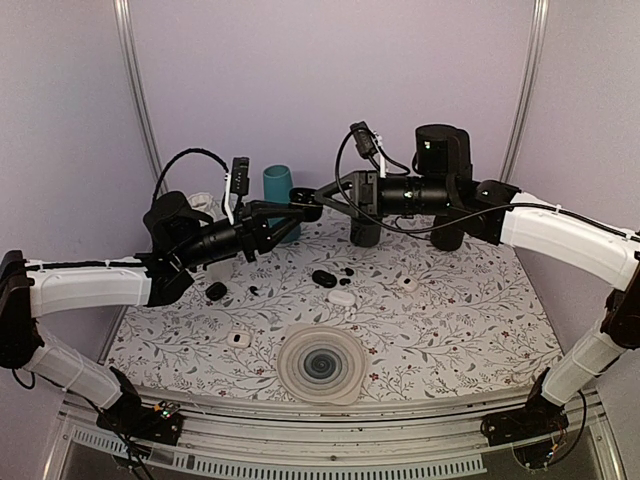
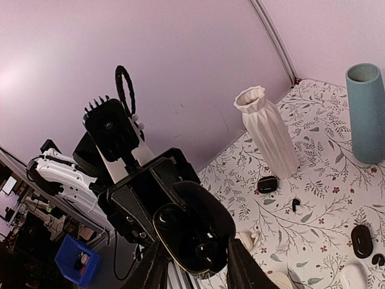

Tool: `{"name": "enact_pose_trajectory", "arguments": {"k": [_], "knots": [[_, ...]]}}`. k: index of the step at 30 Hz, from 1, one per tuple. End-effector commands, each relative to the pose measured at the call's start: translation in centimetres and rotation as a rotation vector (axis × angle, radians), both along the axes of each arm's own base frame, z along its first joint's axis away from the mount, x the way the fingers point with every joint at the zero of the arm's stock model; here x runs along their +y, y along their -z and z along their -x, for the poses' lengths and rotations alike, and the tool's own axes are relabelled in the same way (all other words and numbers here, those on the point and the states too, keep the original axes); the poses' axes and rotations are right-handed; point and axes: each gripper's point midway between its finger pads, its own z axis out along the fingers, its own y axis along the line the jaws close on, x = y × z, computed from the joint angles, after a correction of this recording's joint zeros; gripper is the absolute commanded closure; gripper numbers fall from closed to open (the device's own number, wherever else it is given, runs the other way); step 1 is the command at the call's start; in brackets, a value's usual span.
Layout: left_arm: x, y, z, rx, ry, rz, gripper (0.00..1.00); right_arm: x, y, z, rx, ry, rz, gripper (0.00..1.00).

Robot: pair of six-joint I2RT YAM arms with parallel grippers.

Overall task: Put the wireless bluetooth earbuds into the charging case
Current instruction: Adjust the right earbud in the right side groove of the charging case.

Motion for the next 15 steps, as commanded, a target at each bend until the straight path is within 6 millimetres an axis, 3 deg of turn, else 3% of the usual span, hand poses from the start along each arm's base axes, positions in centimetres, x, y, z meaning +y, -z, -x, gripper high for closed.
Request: {"name": "enact_pose_trajectory", "arguments": {"k": [1, 15], "knots": [[0.15, -0.95, 0.08, -0.019, -0.019, 0.02, 1.0, -0.07, -1.9, 0.25, -0.019, -0.015, -0.042, 0.67], [0.08, -0.46, -0.56, -0.003, -0.045, 0.001, 1.0, -0.17, -1.23, 0.36, 0.014, -0.013, -0.037, 0.78]]}}
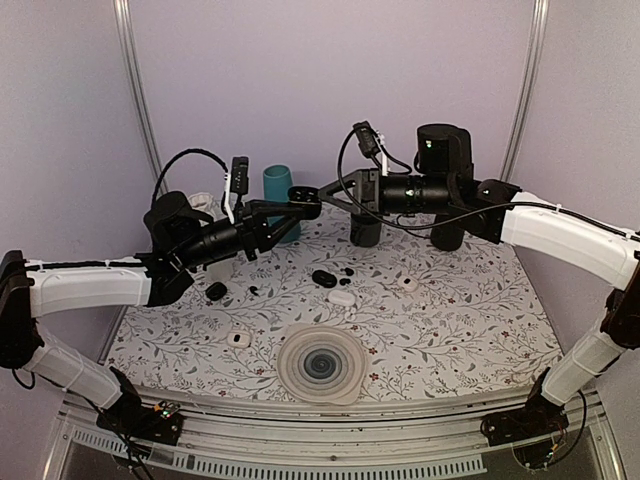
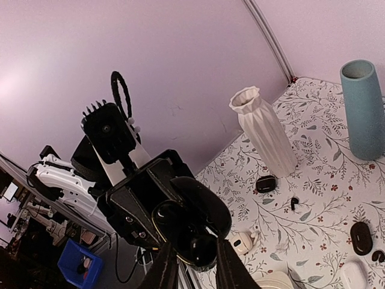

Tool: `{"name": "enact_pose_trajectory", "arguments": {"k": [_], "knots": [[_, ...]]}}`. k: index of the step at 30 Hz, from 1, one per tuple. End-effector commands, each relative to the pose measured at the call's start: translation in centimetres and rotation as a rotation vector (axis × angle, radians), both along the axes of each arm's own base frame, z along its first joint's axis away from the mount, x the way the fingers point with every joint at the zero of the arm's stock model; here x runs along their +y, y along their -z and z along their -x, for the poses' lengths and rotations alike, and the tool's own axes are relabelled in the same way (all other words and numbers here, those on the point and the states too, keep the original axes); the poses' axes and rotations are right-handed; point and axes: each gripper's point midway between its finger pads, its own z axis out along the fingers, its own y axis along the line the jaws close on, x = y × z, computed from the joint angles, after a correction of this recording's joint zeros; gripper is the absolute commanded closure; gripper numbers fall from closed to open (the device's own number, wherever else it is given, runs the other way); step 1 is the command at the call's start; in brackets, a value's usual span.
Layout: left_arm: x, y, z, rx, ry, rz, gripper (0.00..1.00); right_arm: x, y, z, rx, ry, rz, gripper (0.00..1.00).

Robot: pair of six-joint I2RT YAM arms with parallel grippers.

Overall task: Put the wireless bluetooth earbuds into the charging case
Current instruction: Adjust the right earbud in the right side groove of the charging case.

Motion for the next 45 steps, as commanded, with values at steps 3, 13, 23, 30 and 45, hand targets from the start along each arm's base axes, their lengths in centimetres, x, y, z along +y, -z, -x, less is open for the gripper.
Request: {"name": "enact_pose_trajectory", "arguments": {"k": [3, 13, 23, 30, 45], "knots": [[-0.1, -0.6, 0.0, -0.016, -0.014, -0.003, 1.0, 0.0, -1.2, 0.5, -0.005, -0.02, -0.031, 0.8], [-0.4, -0.2, -0.2, -0.02, -0.025, -0.021, 1.0, 0.2, -0.4, 0.2, 0.026, -0.008, -0.017, 0.87], [-0.7, 0.1, -0.6, -0.028, -0.062, -0.056, 1.0, 0.5, 0.8, -0.3, 0.077, 0.021, 0.012, 0.88], [-1.3, 0.4, -0.6, -0.062, -0.116, -0.111, 1.0, 0.6, 2.2, -1.1, 0.128, 0.073, 0.053, 0.9], [-3.7, 1.2, 0.5, -0.199, -0.26, -0.267, 1.0, 0.4, 4.5, -2.2, 0.22, 0.157, 0.098, 0.9]]}}
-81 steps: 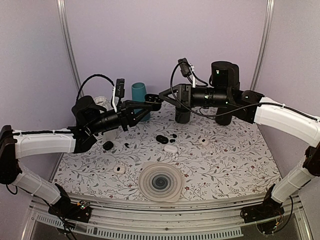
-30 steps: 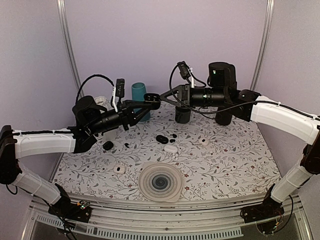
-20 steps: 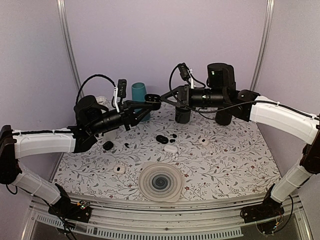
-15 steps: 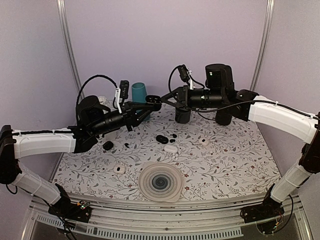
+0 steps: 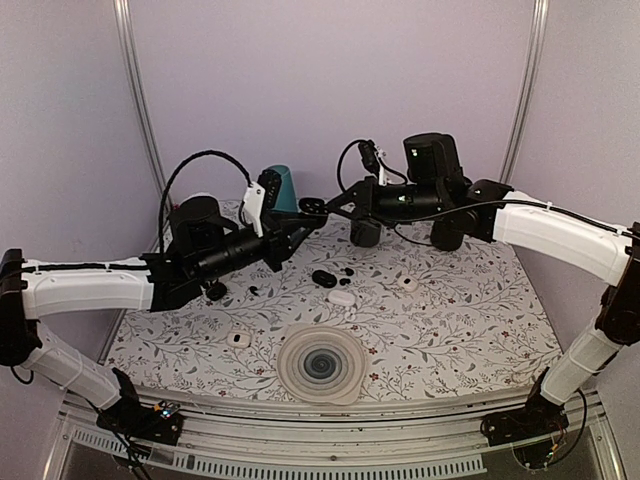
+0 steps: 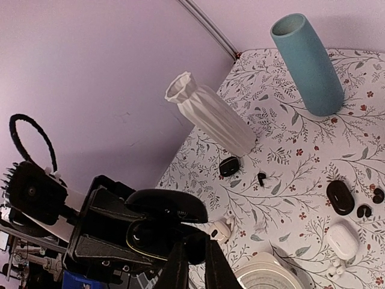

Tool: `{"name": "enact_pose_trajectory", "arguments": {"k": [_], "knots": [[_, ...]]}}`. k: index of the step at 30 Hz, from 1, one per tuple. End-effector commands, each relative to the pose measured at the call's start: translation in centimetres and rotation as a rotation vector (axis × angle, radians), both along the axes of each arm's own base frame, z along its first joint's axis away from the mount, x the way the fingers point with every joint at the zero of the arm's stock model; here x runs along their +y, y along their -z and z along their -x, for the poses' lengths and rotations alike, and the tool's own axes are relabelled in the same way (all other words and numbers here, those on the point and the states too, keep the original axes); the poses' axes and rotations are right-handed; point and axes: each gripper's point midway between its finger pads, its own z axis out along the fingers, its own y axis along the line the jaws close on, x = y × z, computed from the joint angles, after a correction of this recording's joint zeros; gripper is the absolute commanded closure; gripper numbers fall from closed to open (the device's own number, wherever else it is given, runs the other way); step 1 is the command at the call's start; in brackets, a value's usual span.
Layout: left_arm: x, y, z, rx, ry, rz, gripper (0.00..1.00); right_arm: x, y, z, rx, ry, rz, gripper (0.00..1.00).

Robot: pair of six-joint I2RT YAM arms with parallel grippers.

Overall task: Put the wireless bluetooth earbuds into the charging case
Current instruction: Adjust the right earbud in the right side groove of the charging case.

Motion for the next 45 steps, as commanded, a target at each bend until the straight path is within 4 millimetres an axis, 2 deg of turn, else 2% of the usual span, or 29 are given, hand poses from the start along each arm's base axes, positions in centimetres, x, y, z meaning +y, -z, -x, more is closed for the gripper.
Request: {"name": "enact_pose_trajectory", "arguments": {"k": [1, 11, 20, 27, 29, 34, 42, 45], "knots": [[-2.3, -2.0, 2.4, -0.129, 0.027, -0.041, 1.0, 1.3, 0.4, 0.7, 0.044, -0.025, -0.005, 0.9], [-4.8, -0.5, 3.8, -0.242, -0.043, -0.17, 1.0, 1.2, 1.2, 0.9, 0.102, -0.011, 0.001, 0.9], [-5.2, 0.2, 3.7, -0.246, -0.046, -0.173, 1.0, 0.8, 1.0, 1.4, 0.12, 0.0, -0.017, 0.82], [-5.2, 0.7, 3.6, -0.237, -0.046, -0.173, 1.0, 0.5, 0.7, 1.8, 0.132, -0.003, -0.036, 0.82], [-5.3, 0.8, 3.7, -0.232, -0.04, -0.169, 1.0, 0.4, 0.6, 1.8, 0.131, -0.001, -0.04, 0.77], [-5.4, 0.8, 3.5, -0.199, -0.013, -0.144, 1.0, 0.2, -0.5, 2.3, 0.099, -0.01, -0.075, 0.75], [-4.5, 0.3, 2.8, -0.15, 0.002, -0.092, 1.0, -0.3, -0.9, 2.7, 0.061, -0.009, -0.067, 0.74], [-4.0, -0.1, 2.6, -0.126, 0.026, -0.053, 1.0, -0.4, -1.7, 3.1, 0.022, -0.026, -0.078, 0.73]]}}
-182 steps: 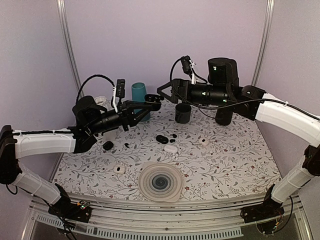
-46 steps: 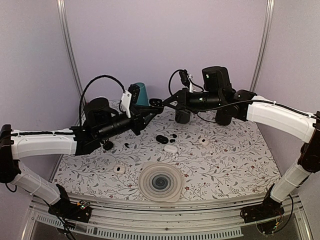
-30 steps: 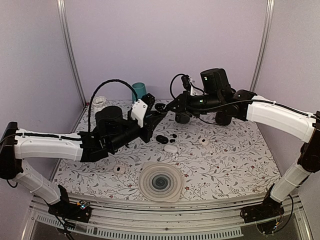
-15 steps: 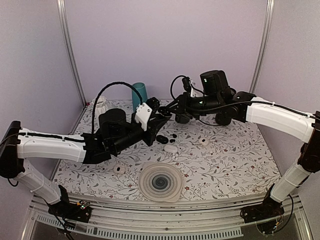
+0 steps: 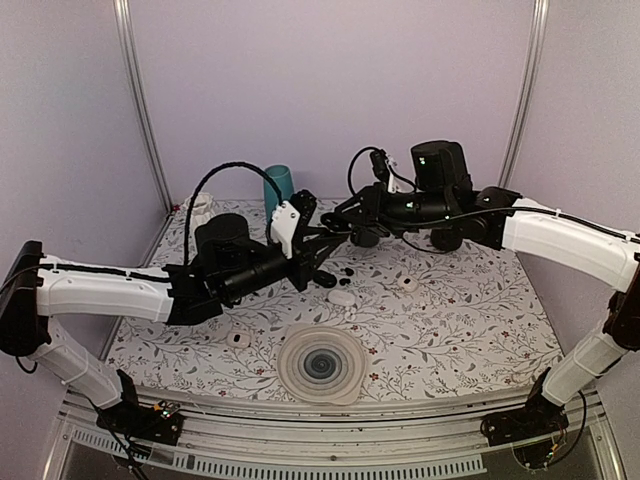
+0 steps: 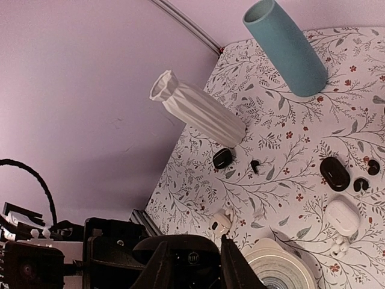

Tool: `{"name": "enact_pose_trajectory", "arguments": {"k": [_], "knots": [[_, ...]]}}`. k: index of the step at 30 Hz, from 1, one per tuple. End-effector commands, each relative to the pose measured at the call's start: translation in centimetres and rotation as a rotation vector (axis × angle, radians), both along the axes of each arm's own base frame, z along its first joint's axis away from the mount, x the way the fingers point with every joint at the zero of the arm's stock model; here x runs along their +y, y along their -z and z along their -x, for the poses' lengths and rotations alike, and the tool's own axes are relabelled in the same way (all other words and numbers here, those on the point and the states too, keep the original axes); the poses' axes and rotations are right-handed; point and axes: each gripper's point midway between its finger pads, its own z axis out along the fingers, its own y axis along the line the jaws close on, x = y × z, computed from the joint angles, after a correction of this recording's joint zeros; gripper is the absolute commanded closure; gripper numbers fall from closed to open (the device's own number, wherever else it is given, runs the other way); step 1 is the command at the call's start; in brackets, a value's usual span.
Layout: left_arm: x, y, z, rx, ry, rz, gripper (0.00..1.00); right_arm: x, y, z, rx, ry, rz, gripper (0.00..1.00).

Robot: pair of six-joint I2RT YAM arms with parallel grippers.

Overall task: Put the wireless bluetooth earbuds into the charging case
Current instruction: Adjust the right earbud in the right side groove of the charging case.

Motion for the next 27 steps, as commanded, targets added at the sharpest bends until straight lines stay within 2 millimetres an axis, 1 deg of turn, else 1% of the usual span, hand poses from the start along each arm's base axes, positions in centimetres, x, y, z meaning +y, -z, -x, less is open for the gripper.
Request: {"name": "enact_pose_trajectory", "arguments": {"k": [1, 5, 10, 21, 27], "knots": [[-0.1, -2.2, 0.6, 0.02, 0.096, 0.095, 1.0, 1.1, -3.4, 2.8, -0.106, -0.109, -0.08, 0.73], [0.6, -2.7, 0.4, 0.054, 0.133, 0.138, 1.0, 1.3, -4.4, 3.5, -0.167, -0.148, -0.086, 0.73], [1.2, -3.2, 0.5, 0.085, 0.19, 0.179, 1.0, 1.7, -4.8, 4.4, -0.216, -0.196, -0.082, 0.72], [1.4, -3.3, 0.8, 0.151, 0.298, 0.225, 1.0, 2.3, -6.2, 6.0, -0.328, -0.297, -0.1, 0.7], [1.1, -3.2, 1.1, 0.175, 0.354, 0.229, 1.0, 2.6, -6.4, 6.9, -0.358, -0.354, -0.109, 0.69]]}}
